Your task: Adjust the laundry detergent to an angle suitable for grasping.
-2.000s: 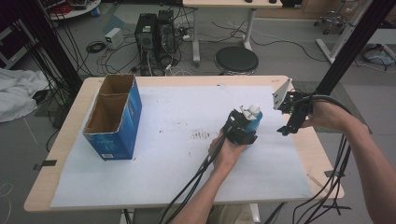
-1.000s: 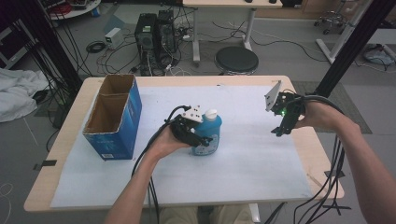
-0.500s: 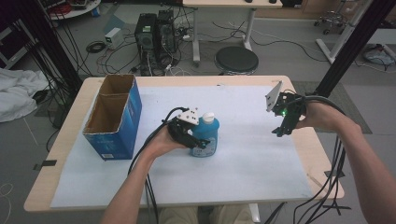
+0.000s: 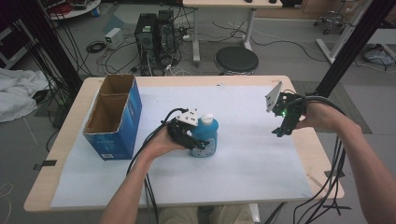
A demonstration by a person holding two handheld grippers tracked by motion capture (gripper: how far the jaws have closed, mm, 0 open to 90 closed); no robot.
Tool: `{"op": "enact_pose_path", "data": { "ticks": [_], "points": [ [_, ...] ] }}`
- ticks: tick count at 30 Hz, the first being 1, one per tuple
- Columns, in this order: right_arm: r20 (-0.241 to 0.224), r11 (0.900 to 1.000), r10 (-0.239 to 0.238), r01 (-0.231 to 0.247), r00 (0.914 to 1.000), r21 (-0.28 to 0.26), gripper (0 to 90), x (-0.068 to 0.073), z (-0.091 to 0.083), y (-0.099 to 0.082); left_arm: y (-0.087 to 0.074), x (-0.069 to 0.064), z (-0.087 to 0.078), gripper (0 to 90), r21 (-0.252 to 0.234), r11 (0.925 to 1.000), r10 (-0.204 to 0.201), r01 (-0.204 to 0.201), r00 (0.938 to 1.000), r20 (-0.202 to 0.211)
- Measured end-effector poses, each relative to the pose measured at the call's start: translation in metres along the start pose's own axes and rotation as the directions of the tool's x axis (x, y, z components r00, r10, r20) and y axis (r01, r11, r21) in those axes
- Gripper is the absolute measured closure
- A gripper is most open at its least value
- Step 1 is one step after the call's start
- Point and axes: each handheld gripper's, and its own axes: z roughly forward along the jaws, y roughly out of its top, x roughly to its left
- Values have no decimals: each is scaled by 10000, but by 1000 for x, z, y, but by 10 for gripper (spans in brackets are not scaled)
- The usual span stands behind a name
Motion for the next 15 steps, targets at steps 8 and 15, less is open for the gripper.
{"op": "enact_pose_path", "data": {
  "ticks": [8, 15],
  "points": [
    [-34, 10000, -1, 1, 10000, 47, 129, 0, 2, 2, -4, -1, 6, 390, 367, 9992, -148, 144, 9998, 96],
    [-70, 10000, -27, 27, 10000, 21, 129, -1, 4, 3, -3, 1, -1, 360, 14, 9998, -175, 175, 9998, -100]
  ]
}}
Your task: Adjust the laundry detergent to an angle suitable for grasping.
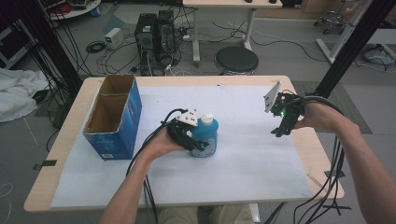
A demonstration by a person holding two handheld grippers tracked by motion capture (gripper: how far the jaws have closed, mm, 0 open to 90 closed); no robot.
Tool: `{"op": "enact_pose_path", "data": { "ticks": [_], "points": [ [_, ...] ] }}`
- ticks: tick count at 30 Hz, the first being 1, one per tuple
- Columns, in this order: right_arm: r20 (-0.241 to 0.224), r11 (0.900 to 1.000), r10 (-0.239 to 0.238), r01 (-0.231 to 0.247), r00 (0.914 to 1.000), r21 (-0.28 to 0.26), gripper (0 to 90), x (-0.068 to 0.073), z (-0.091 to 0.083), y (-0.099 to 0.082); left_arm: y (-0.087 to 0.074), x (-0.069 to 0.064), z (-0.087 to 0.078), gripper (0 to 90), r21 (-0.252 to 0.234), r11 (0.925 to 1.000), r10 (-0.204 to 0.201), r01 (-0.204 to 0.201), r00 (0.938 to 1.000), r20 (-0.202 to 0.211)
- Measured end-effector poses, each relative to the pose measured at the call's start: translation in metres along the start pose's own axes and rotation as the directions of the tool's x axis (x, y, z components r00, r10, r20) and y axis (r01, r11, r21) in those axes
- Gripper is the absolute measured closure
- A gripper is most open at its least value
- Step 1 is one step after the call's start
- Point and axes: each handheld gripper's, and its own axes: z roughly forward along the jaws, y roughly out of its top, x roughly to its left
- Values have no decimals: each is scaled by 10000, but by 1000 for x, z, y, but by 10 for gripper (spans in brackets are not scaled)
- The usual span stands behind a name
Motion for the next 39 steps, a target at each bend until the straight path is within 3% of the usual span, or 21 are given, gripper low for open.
{"op": "enact_pose_path", "data": {
  "ticks": [19, 25, 29, 32, 36, 39],
  "points": [
    [-56, 10000, -46, 46, 10000, 25, 128, 0, 1, 4, 0, -4, -16, 248, 193, 9991, -365, 368, 9992, -140],
    [-73, 10000, -47, 47, 10000, 21, 128, 1, 2, 5, 3, -8, -22, 208, 576, 9979, -293, 303, 9994, -190],
    [-90, 10000, -98, 98, 9999, 5, 128, 1, 2, 6, 11, -11, -35, 198, 920, 9958, 53, -4, 9986, -527],
    [-103, 9999, -93, 94, 9999, 46, 128, 1, 2, 7, 16, -10, -45, 179, 1441, 9896, 167, -46, 9964, -830],
    [-101, 9999, -101, 101, 9999, 63, 128, 1, 2, 6, 22, -7, -56, 168, 2252, 9740, 530, -230, 9904, -1278],
    [-105, 9999, -121, 121, 9999, 55, 128, 1, 2, 7, 24, -2, -64, 167, 2640, 9645, 460, -94, 9901, -1328]
  ]
}}
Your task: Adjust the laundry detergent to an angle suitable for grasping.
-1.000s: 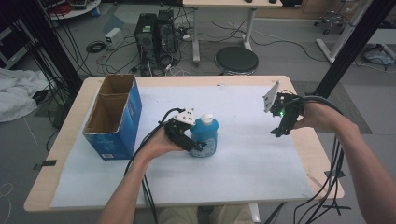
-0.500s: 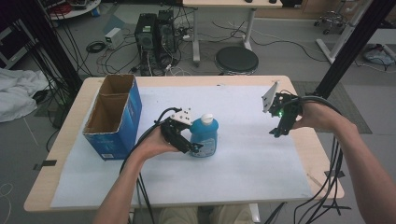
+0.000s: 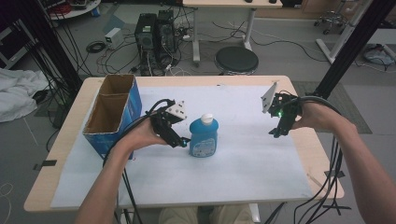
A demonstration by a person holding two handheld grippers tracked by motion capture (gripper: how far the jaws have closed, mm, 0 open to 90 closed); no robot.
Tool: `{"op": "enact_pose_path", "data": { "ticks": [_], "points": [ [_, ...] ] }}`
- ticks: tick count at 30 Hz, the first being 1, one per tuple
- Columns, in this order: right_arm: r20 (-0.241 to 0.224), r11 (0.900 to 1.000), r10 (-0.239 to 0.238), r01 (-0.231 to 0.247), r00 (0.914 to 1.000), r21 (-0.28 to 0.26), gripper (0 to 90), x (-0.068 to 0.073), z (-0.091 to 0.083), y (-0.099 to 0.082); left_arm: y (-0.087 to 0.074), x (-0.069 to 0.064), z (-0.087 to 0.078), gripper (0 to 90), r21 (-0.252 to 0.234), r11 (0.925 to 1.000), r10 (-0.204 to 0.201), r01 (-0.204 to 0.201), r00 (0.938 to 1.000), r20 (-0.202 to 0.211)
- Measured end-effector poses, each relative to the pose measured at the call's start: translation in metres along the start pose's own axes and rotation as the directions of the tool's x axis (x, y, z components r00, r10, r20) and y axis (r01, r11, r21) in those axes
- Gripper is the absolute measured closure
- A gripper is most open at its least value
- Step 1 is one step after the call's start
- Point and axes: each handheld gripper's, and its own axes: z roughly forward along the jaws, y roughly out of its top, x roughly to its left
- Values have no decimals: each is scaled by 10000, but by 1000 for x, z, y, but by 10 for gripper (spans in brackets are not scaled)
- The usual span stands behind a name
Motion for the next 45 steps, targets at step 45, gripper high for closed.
{"op": "enact_pose_path", "data": {
  "ticks": [45],
  "points": [
    [297, 9989, -421, 426, 9987, -177, 128, 12, -4, 22, 69, 124, -19, 129, 4359, 8942, 979, -1019, 9947, 319]
  ]
}}
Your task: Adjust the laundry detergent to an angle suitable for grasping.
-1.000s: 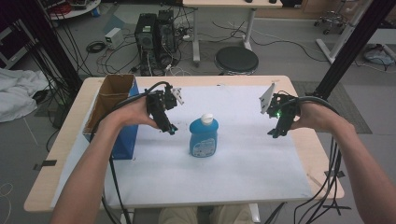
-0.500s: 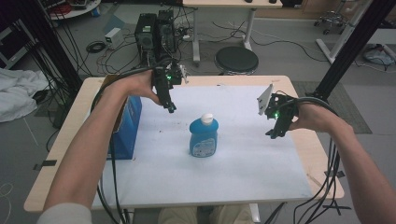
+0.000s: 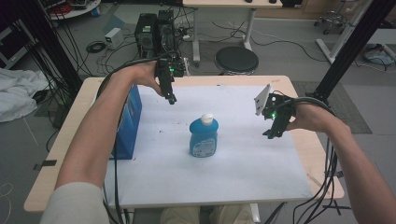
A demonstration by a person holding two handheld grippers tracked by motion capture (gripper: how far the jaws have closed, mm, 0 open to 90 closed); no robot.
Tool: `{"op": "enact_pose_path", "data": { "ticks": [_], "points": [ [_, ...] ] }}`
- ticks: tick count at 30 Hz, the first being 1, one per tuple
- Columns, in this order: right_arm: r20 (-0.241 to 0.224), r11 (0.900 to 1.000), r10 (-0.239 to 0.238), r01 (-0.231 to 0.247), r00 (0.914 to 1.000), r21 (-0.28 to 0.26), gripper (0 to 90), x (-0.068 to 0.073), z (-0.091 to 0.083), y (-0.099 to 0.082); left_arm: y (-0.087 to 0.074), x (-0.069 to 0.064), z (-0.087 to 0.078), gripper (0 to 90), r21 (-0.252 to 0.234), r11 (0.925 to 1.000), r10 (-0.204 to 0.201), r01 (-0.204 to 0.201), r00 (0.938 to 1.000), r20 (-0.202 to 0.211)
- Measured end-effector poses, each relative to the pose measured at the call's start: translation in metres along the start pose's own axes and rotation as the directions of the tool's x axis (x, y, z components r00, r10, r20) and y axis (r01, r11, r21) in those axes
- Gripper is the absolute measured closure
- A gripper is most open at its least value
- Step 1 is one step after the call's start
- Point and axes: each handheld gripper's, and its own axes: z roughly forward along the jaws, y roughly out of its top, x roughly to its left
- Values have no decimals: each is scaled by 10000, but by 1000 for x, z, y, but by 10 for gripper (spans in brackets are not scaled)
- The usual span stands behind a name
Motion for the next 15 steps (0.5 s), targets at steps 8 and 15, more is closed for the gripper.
{"op": "enact_pose_path", "data": {
  "ticks": [8, 15],
  "points": [
    [-22, 10000, -75, 75, 10000, 17, 129, 0, 1, 2, -3, 0, -3, 129, -97, 9999, 77, -76, 10000, 60],
    [41, 9998, -157, 157, 9999, -85, 129, 1, 0, 7, -2, -2, -3, 129, -94, 9999, 111, -111, 9999, 28]
  ]
}}
